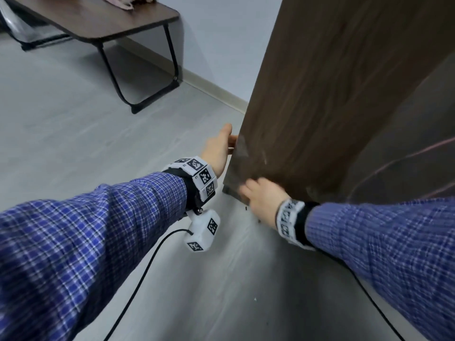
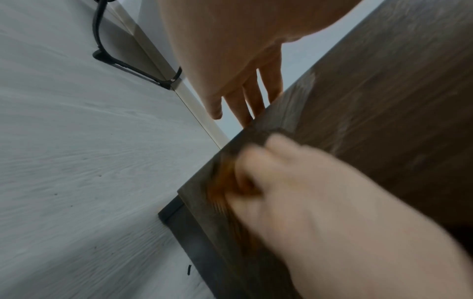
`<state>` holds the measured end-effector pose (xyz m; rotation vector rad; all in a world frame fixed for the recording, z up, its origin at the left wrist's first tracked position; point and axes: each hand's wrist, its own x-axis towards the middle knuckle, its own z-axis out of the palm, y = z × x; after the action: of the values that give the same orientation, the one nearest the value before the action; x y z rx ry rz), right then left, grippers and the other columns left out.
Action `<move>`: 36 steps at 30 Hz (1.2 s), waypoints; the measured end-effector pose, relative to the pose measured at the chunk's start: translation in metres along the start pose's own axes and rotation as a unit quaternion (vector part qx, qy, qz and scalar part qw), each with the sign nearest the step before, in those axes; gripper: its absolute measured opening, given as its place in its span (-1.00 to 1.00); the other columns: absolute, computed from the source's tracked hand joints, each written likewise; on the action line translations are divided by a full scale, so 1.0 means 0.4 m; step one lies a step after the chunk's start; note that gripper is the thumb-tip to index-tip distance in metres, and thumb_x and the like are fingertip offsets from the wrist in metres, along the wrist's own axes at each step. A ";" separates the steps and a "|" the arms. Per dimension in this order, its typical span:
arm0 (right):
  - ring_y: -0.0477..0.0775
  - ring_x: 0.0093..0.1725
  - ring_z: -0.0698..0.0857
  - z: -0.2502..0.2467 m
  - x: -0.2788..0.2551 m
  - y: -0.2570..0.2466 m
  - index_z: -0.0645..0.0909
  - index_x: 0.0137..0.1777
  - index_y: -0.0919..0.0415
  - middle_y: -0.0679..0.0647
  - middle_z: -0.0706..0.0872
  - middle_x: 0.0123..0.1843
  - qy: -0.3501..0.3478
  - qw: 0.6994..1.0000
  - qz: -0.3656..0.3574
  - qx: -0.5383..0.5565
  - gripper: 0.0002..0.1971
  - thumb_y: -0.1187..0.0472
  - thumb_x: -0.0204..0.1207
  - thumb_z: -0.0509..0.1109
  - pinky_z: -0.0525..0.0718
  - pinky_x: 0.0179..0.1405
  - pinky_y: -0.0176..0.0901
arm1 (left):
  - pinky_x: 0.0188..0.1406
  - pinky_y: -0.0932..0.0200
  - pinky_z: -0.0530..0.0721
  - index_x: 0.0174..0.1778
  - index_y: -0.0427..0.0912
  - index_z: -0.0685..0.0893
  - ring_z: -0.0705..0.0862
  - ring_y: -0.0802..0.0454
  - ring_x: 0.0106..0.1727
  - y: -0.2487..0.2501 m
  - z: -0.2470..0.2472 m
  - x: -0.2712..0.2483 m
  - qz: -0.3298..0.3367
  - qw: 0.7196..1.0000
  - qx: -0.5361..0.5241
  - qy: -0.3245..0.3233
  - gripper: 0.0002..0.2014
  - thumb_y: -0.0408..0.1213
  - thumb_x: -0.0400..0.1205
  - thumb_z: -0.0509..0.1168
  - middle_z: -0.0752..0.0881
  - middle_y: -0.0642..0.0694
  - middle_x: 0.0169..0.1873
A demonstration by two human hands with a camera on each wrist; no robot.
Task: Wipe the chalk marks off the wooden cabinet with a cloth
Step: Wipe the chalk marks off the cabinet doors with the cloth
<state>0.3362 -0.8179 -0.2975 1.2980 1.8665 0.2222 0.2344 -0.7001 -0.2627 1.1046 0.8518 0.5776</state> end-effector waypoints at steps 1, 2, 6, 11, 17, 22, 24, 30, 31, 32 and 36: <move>0.27 0.44 0.34 0.037 -0.037 -0.011 0.58 0.41 0.21 0.17 0.35 0.56 -0.050 0.999 -0.019 0.010 -0.64 0.23 0.67 0.20 0.45 0.25 0.03 | 0.05 0.14 0.55 0.02 -0.26 0.81 0.77 -0.11 0.08 -0.004 -0.002 0.003 0.003 1.000 0.004 0.004 -0.39 0.04 0.84 -0.08 0.84 -0.19 0.06; 0.28 0.45 0.34 0.074 -0.072 -0.022 0.56 0.42 0.24 0.20 0.33 0.58 -0.089 0.995 -0.035 0.010 -0.64 0.26 0.67 0.18 0.44 0.26 0.04 | 0.09 0.12 0.56 0.02 -0.26 0.82 0.77 -0.14 0.13 -0.007 -0.004 0.004 0.007 1.000 0.010 0.010 -0.40 0.05 0.83 -0.06 0.85 -0.19 0.05; 0.32 0.49 0.30 0.101 -0.115 -0.029 0.60 0.41 0.28 0.25 0.26 0.62 -0.103 0.991 -0.073 -0.037 -0.62 0.22 0.68 0.16 0.41 0.30 0.10 | 0.13 0.13 0.58 0.14 -0.28 0.82 0.75 -0.21 0.22 -0.013 -0.006 -0.001 0.020 0.999 0.049 0.000 -0.40 0.05 0.82 -0.05 0.83 -0.20 0.12; 0.25 0.43 0.41 -0.093 0.115 0.001 0.57 0.44 0.19 0.16 0.46 0.50 0.005 0.998 0.017 -0.052 -0.61 0.11 0.67 0.22 0.49 0.26 0.05 | 0.35 0.03 0.59 0.28 -0.16 0.77 0.75 -0.06 0.24 -0.016 -0.018 -0.015 0.003 0.998 0.062 -0.026 -0.40 0.16 0.79 -0.05 0.81 -0.10 0.20; 0.30 0.42 0.37 -0.040 0.136 -0.042 0.55 0.46 0.26 0.23 0.40 0.50 -0.024 1.000 0.000 -0.016 -0.59 0.15 0.67 0.21 0.55 0.25 0.14 | 0.57 -0.15 0.38 0.32 -0.02 0.77 0.67 -0.08 0.35 -0.007 -0.019 -0.029 0.001 0.992 0.123 -0.027 0.01 0.57 0.19 -0.05 0.75 -0.03 0.31; 0.28 0.45 0.38 0.191 -0.123 -0.060 0.57 0.42 0.26 0.16 0.36 0.56 -0.128 0.989 -0.075 -0.027 -0.63 0.19 0.66 0.24 0.42 0.29 0.05 | 0.63 -0.08 0.32 0.50 -0.05 0.66 0.63 -0.11 0.45 -0.011 -0.001 -0.042 0.004 0.992 0.121 -0.034 0.09 0.55 0.19 -0.05 0.68 -0.06 0.44; 0.29 0.30 0.50 0.241 -0.243 -0.056 0.78 0.12 0.32 0.21 0.53 0.43 -0.115 0.992 -0.048 -0.003 -0.72 0.16 0.52 0.42 0.49 0.12 0.04 | 0.61 -0.08 0.37 0.47 -0.06 0.68 0.62 -0.16 0.45 -0.018 -0.003 -0.029 0.014 0.990 0.136 -0.030 -0.07 0.47 0.34 -0.01 0.68 -0.13 0.43; 0.22 -0.09 0.45 0.089 -0.394 0.088 0.80 -0.09 0.31 0.16 0.37 0.12 0.179 0.982 0.057 -0.021 -0.80 0.27 0.38 0.39 0.48 -0.39 -0.06 | 0.02 0.16 0.60 -0.02 -0.13 0.67 0.65 -0.03 -0.04 0.025 0.031 -0.082 0.034 0.969 0.239 -0.042 -0.59 -0.04 0.32 0.15 0.76 -0.12 -0.02; 0.24 -0.11 0.49 0.027 -0.398 0.128 0.78 -0.06 0.29 0.17 0.38 0.13 0.217 0.974 0.069 -0.020 -0.81 0.28 0.41 0.37 0.47 -0.40 -0.04 | -0.11 0.17 0.54 -0.04 -0.10 0.65 0.63 -0.04 -0.07 0.037 0.036 -0.101 0.027 0.970 0.238 -0.039 -0.65 -0.09 0.32 0.18 0.74 -0.14 -0.04; 0.27 -0.11 0.53 -0.037 -0.399 0.167 0.76 -0.03 0.28 0.19 0.44 0.14 0.248 0.965 0.084 -0.023 -0.77 0.27 0.48 0.28 0.47 -0.39 -0.02 | -0.16 0.17 0.49 -0.04 -0.10 0.64 0.62 -0.08 -0.06 0.049 0.037 -0.117 0.028 0.972 0.231 -0.034 -0.73 -0.14 0.39 0.24 0.73 -0.16 -0.05; 0.29 -0.03 0.59 -0.181 -0.377 0.250 0.72 0.06 0.25 0.21 0.65 0.14 0.277 0.952 0.125 -0.032 -0.65 0.28 0.58 0.07 0.53 -0.29 0.04 | -0.07 0.12 0.63 0.11 -0.10 0.68 0.70 -0.16 0.06 0.087 0.040 -0.151 0.042 0.978 0.204 -0.017 -0.54 -0.15 0.26 0.32 0.76 -0.09 -0.05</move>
<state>0.3726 -0.8785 -0.1158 1.5336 2.1159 0.8507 0.2136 -0.7424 -0.2088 1.5269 0.9197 0.4613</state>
